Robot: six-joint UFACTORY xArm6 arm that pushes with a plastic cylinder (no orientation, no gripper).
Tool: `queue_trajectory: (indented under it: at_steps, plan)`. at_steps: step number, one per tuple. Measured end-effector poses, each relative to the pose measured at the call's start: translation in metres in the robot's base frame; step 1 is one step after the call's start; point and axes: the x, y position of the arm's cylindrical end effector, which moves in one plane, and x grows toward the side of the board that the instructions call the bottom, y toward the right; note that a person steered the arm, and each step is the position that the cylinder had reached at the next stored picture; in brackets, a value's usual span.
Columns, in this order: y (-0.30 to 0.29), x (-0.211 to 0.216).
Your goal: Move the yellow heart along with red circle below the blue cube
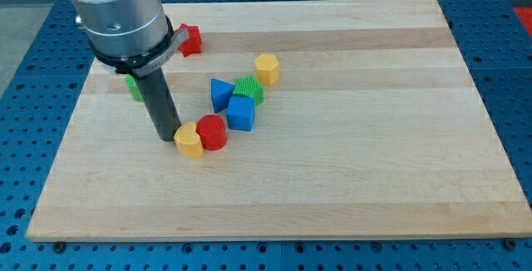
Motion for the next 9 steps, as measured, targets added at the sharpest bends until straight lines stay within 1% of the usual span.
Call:
queue_trajectory:
  at_steps: [1,3,7,9]
  plan:
    - [-0.001,0.024]
    - [-0.003,0.029]
    - [0.037,0.005]
    - [0.067,-0.008]
